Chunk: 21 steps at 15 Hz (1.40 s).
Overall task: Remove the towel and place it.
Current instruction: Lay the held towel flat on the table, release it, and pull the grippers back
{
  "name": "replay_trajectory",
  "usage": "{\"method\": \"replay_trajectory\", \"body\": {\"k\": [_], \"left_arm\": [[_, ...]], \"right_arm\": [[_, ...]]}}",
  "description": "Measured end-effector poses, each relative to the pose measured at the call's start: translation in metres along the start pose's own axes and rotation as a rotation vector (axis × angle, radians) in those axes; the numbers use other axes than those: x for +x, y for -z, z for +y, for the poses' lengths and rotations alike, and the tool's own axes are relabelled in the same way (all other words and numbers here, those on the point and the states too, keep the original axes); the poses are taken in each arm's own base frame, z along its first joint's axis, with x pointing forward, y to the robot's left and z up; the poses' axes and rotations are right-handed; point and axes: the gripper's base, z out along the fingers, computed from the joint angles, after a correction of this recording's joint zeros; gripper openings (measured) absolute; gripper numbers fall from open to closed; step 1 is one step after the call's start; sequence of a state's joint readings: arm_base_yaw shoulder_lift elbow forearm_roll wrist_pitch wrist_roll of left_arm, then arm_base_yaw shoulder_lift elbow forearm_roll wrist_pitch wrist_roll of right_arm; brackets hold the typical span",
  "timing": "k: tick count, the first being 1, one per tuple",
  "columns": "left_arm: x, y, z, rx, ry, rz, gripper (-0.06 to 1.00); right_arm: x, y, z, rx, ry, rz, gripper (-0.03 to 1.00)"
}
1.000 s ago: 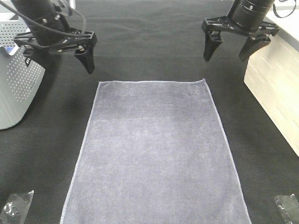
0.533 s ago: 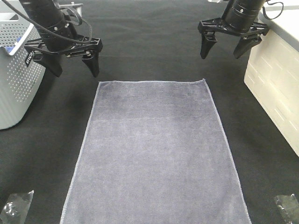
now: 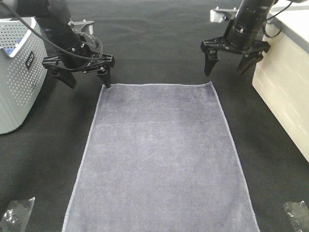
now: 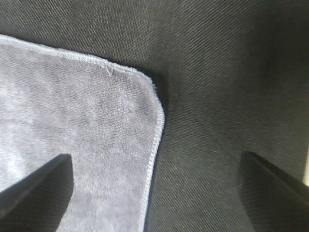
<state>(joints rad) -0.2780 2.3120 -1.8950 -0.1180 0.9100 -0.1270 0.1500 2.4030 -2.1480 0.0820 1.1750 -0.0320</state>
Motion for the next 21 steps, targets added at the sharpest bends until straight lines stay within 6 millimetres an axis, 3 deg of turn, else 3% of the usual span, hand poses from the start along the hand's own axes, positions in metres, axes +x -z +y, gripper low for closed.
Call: {"method": "replay_trajectory", "body": {"k": [7,9,12,21], "left_arm": [[-0.009,-0.041,0.004,-0.002,-0.027,-0.084,0.87],[-0.009,-0.049,0.005,-0.002,-0.027,-0.093,0.87],[-0.006,-0.061,0.007,-0.006,-0.028,-0.078,0.87],[-0.006,-0.063,0.005,0.009,-0.015,-0.074,0.83]], "right_arm": [[-0.006,-0.06,-0.004,-0.012,-0.035,-0.005,0.89],[-0.006,-0.068,-0.005,-0.009,-0.035,0.004,0.88],[-0.007,-0.071,-0.005,-0.007,-0.041,-0.005,0.88],[-0.007,-0.071,-0.004,-0.016,-0.046,-0.007,0.8]]}}
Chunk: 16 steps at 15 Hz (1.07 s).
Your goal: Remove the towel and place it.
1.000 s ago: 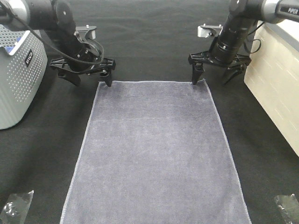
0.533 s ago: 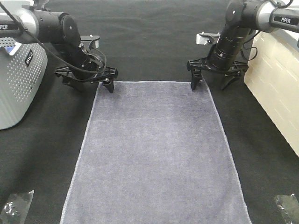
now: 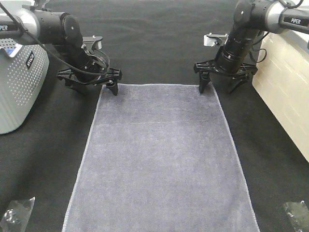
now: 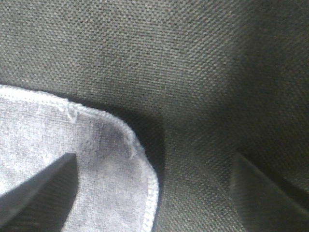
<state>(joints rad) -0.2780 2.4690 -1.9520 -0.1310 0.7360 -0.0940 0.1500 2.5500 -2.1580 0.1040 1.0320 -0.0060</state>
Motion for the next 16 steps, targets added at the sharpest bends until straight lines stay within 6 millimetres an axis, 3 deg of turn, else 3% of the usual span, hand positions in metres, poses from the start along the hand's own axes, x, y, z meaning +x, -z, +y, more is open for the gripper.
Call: {"method": "replay_trajectory", "body": {"k": [2,6,10,13,16], "left_arm": [[0.0,-0.001,-0.007,0.008,-0.01,-0.02,0.78],[0.003,-0.007,-0.04,0.068,-0.027,-0.073,0.73],[0.003,-0.008,-0.043,0.077,-0.023,-0.08,0.69],[0.003,-0.009,-0.042,0.075,-0.026,-0.079,0.52],[0.003,-0.01,-0.042,0.074,-0.026,-0.078,0.27]], "right_arm": [[-0.002,0.0,0.005,-0.057,-0.023,-0.017,0.74],[-0.002,-0.002,0.017,-0.093,0.006,-0.025,0.7],[-0.002,-0.006,0.025,-0.093,0.02,-0.035,0.61],[-0.003,-0.006,0.024,-0.093,0.02,-0.038,0.41],[-0.002,-0.007,0.024,-0.094,0.019,-0.036,0.24]]}}
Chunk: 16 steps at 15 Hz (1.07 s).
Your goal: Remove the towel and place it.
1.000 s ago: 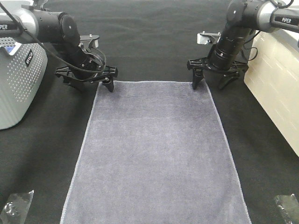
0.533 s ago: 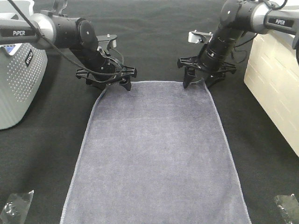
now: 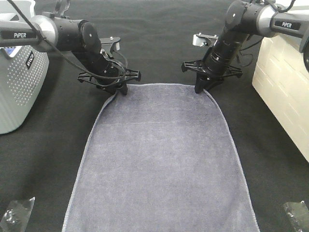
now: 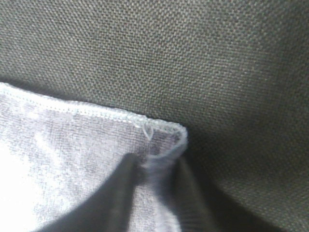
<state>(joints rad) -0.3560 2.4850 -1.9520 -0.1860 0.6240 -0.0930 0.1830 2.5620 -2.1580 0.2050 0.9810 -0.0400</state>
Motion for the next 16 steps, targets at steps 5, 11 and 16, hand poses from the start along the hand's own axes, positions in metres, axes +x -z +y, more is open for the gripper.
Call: {"method": "replay_trajectory", "body": {"k": [5,11,16], "left_arm": [[0.0,0.0,0.0,-0.005,-0.027,0.0,0.01],[-0.015,0.013,-0.003,-0.005,-0.075,-0.099,0.01],[-0.05,0.035,-0.01,-0.011,-0.137,-0.301,0.01]], "right_arm": [[0.0,0.0,0.0,0.01,0.006,0.001,0.02],[-0.018,0.018,0.004,0.017,0.03,-0.108,0.02],[-0.045,0.054,0.009,0.036,0.073,-0.306,0.02]]}}
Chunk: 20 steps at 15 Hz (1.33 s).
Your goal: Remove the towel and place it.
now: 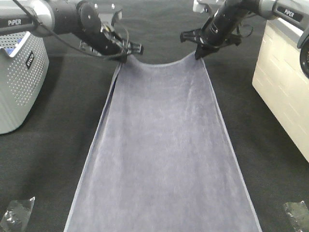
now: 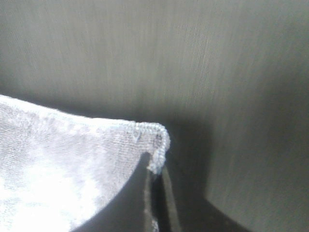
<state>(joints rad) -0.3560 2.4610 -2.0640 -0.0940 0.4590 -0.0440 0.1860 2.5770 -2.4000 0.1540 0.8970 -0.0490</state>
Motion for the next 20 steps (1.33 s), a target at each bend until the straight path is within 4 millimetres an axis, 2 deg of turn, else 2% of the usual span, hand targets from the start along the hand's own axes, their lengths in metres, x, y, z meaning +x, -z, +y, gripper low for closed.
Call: {"method": "replay_trajectory", "body": {"k": [4,8,12,15,20], "left_arm": [[-0.026,0.008,0.002,-0.018,-0.057,-0.166,0.01],[-0.031,0.002,0.002,-0.017,-0.078,-0.286,0.01],[-0.039,0.002,0.009,-0.024,-0.087,-0.396,0.01],[-0.026,-0.015,0.019,-0.037,-0.081,-0.378,0.01],[0.003,-0.049,0.025,-0.035,-0.081,-0.397,0.01]], "right_arm": [[-0.019,0.008,0.0,0.01,0.048,-0.173,0.02],[-0.034,0.012,0.002,0.01,0.105,-0.35,0.02],[-0.038,0.007,0.001,0.011,0.113,-0.409,0.02],[-0.034,-0.009,-0.002,0.018,0.108,-0.422,0.02],[-0.02,-0.049,-0.009,0.03,0.097,-0.418,0.02]]}}
